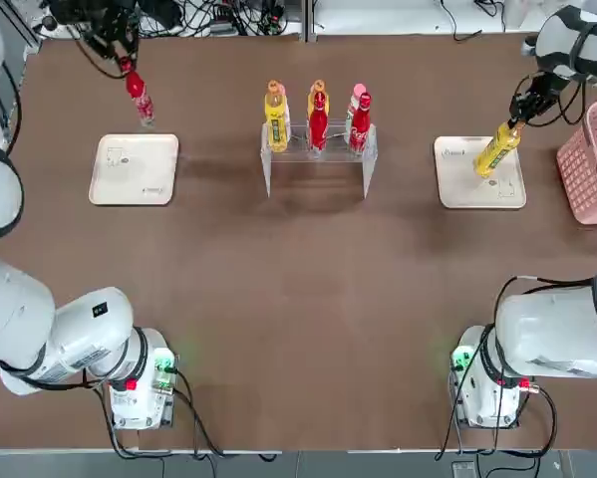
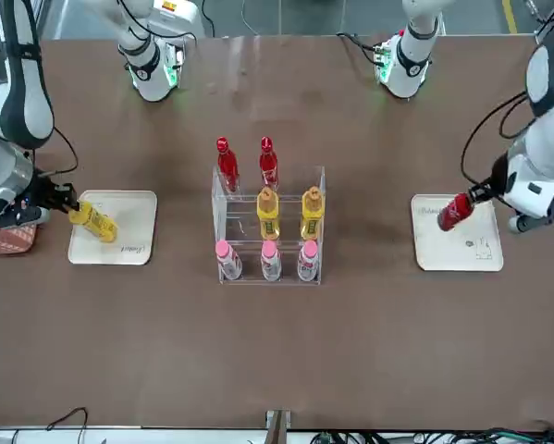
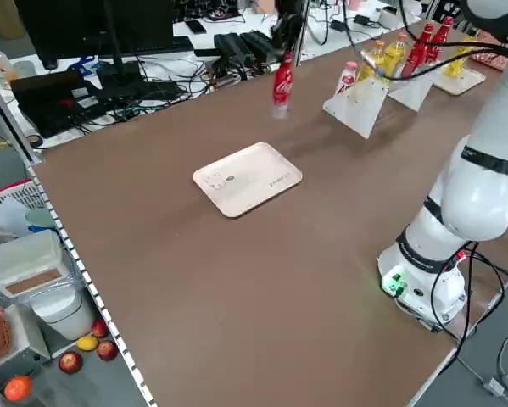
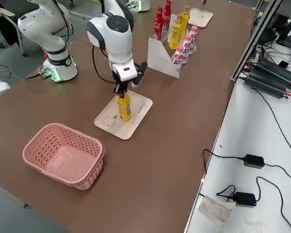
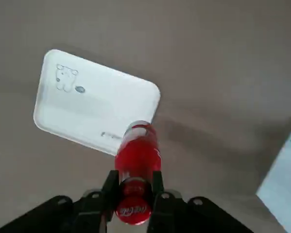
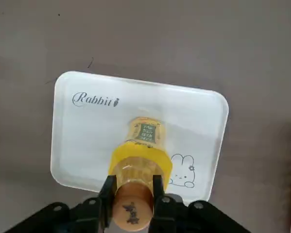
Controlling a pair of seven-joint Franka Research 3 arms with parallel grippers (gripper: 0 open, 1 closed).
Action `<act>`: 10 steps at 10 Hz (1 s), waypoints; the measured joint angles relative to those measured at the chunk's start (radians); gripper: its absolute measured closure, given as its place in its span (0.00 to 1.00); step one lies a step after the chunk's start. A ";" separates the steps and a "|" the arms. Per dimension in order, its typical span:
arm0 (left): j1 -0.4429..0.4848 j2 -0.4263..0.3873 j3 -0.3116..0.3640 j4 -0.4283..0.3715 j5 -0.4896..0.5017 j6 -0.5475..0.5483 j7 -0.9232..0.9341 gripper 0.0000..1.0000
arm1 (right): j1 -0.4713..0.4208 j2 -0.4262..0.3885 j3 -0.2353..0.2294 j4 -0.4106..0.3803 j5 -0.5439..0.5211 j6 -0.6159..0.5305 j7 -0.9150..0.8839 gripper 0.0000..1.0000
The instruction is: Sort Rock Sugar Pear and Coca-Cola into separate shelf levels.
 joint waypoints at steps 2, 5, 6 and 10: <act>-0.002 -0.001 -0.073 0.078 -0.029 -0.050 -0.070 0.68 | 0.001 0.000 0.000 0.002 0.000 -0.001 0.000 0.66; 0.000 0.002 -0.183 0.160 -0.079 -0.091 -0.171 0.68 | 0.024 0.010 0.003 0.049 0.000 -0.062 0.020 0.66; -0.002 0.004 -0.235 0.172 -0.085 -0.095 -0.197 0.68 | 0.041 0.011 0.005 0.090 0.000 -0.126 0.034 0.66; -0.095 0.055 -0.369 0.241 -0.088 -0.089 -0.364 0.68 | 0.121 0.010 0.009 0.276 -0.025 -0.363 0.117 0.66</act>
